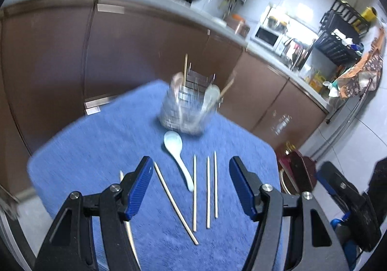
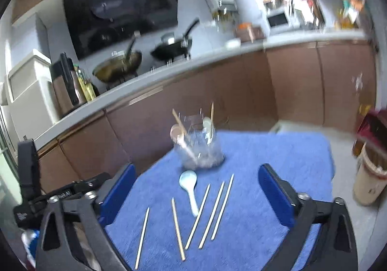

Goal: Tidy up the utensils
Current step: 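Lower both tools and close each on a wooden chopstick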

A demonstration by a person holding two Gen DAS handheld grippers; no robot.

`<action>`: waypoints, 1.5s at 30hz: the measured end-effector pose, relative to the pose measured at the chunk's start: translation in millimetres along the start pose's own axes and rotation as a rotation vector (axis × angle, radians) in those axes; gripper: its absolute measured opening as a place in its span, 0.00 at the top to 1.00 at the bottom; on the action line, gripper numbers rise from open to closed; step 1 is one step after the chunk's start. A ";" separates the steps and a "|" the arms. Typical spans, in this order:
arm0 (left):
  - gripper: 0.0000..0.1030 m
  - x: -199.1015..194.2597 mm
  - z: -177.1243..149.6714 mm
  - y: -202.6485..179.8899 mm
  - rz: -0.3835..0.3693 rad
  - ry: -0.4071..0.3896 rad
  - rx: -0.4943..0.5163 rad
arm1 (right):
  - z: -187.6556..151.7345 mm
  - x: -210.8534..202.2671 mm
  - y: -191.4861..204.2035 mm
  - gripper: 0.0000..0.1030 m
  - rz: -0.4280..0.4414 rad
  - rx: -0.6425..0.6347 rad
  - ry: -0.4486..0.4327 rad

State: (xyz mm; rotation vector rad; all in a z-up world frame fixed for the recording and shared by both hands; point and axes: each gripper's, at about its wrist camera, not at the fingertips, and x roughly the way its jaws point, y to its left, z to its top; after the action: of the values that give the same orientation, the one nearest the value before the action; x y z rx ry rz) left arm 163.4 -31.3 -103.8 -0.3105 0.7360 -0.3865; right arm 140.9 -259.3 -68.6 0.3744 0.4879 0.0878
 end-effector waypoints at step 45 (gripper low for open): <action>0.94 207.7 -11.8 53.2 0.114 0.516 -0.199 | -39.3 273.2 -61.7 0.94 -0.094 0.133 0.629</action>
State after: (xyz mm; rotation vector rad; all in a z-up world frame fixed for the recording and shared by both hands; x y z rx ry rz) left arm 308.0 -78.2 -255.5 -0.3585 1.2978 -0.2863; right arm 362.7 -257.0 -244.1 0.4527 1.1361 0.0818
